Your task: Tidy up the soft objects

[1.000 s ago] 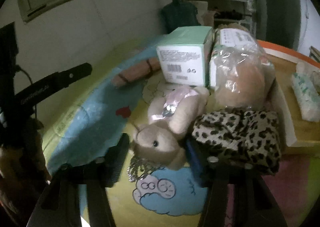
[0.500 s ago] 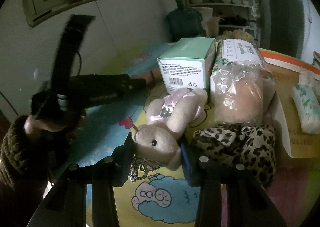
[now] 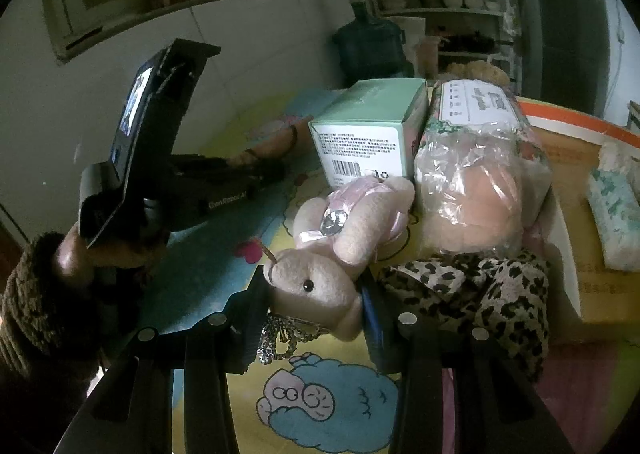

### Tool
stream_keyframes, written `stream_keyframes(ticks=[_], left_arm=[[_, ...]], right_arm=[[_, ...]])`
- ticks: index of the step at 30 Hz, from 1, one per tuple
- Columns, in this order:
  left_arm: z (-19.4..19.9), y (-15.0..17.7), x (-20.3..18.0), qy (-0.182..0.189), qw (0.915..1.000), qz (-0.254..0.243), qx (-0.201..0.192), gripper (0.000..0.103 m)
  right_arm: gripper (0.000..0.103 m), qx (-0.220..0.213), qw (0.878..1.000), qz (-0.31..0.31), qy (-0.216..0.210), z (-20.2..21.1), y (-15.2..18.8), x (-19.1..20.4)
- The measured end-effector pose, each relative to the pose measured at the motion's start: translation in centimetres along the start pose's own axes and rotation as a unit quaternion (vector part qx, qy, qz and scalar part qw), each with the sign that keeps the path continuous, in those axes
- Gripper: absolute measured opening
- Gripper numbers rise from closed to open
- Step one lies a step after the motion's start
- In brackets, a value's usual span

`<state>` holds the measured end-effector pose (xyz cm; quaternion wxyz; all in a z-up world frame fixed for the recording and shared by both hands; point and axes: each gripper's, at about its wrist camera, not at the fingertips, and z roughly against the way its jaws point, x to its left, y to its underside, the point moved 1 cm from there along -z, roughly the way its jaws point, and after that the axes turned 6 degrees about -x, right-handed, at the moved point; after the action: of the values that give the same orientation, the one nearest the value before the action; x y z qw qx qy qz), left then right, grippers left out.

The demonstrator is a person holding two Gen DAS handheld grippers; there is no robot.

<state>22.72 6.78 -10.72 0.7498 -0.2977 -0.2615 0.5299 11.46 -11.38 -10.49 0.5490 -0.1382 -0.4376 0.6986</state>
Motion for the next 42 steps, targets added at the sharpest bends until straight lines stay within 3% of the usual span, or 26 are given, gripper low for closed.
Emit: stream_keyframes(ticks=[10, 25, 42], left_arm=[[3.6, 1.3, -0.2, 0.011, 0.998, 0.048, -0.039, 0.014], [11.7, 1.2, -2.8, 0.035, 0.9858, 0.109, -0.123, 0.014], [14.0, -0.3, -9.7, 0.062, 0.9832, 0.104, -0.137, 0.014]], right_arm=[[0.043, -0.022, 1.0, 0.012, -0.01, 2.0, 0.2, 0.5], [0.043, -0.076, 0.997, 0.022, -0.012, 6.5, -0.8, 0.6], [0.043, -0.13, 0.991, 0.004, 0.013, 11.7, -1.7, -2.9]])
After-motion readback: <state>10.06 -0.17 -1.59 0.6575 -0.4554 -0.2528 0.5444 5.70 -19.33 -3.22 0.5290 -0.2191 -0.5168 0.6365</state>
